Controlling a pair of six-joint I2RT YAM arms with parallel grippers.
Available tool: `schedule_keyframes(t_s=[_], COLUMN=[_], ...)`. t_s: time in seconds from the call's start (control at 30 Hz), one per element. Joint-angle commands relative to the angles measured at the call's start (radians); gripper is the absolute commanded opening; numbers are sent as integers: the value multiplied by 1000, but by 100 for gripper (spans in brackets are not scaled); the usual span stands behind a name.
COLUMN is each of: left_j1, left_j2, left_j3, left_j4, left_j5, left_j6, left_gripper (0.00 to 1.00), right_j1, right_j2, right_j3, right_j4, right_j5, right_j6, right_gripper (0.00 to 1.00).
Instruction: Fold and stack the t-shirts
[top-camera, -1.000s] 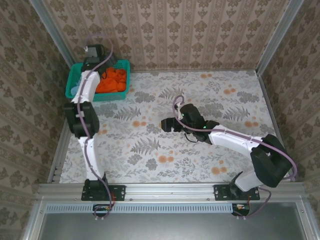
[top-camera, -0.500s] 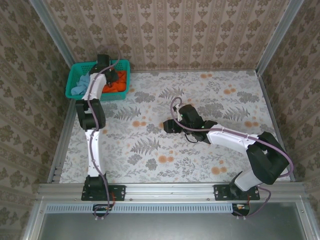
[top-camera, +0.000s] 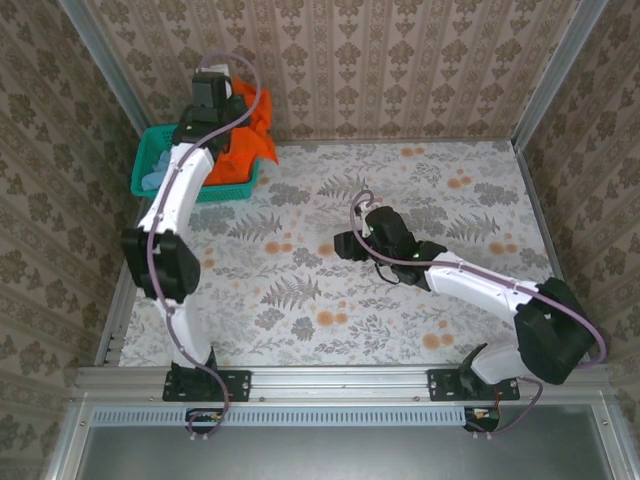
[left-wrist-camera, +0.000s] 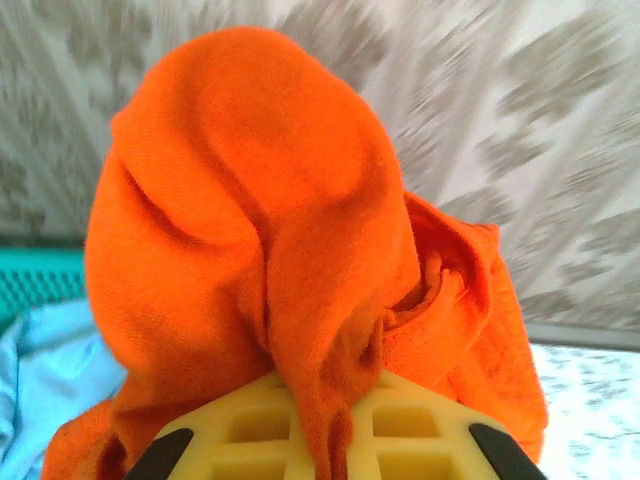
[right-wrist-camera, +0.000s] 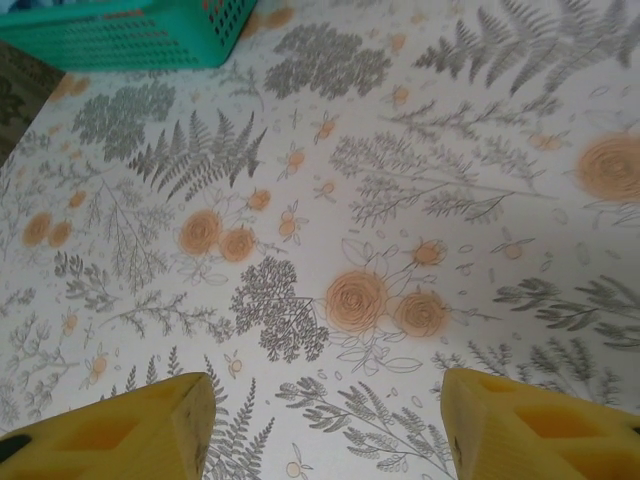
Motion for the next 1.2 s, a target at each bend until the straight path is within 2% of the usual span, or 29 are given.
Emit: schedule_keyframes(t_s=[0.0, 0.17, 0.3, 0.33, 0.4, 0.47, 0.5, 0.53, 0.6, 0.67, 0.77, 0.83, 0.93, 1.03, 1.17], left_j1=[-104, -316, -336, -336, -334, -322, -302, -281, -224, -178, -183, -199, -276, -362, -439], left_j2=[-199, -389, -363, -342, -296, -263, -245, -233, -225, -269, -355, -387, -401, -373, -301], left_j3=[-46, -171, -177, -174, -213, -285, -333, -372, -470, -610, -804, -863, -895, -894, -899], left_j4=[119, 209, 168, 148, 114, 105, 105, 100, 77, 134, 201, 195, 171, 150, 164], left_j5=[-36, -12, 163, 201, 215, 182, 158, 145, 146, 146, 80, 82, 121, 185, 194], left_j6=[72, 85, -63, -87, -108, -124, -149, -175, -242, -294, -317, -323, -312, -300, -317], left_gripper=[0, 0, 0, 6, 30, 52, 68, 78, 84, 98, 100, 100, 100, 98, 93], right_j1=[-2, -38, -91, -106, -147, -201, -231, -254, -299, -327, -344, -343, -345, -355, -441], right_j2=[-111, -254, -347, -363, -389, -411, -418, -419, -412, -403, -379, -351, -292, -250, -290], right_j3=[-23, -68, -88, -81, -73, -78, -83, -83, -80, -86, -88, -93, -98, -112, -217], right_j4=[-24, -28, -63, -91, -159, -211, -235, -267, -338, -376, -433, -453, -487, -539, -523], right_j5=[121, 187, 185, 183, 186, 161, 132, 116, 85, 38, -2, -30, -43, 31, 58], right_j6=[-10, 25, 47, 54, 83, 129, 145, 159, 178, 177, 164, 151, 151, 200, 312], right_gripper=[62, 56, 56, 56, 57, 59, 60, 62, 65, 70, 73, 74, 75, 72, 67])
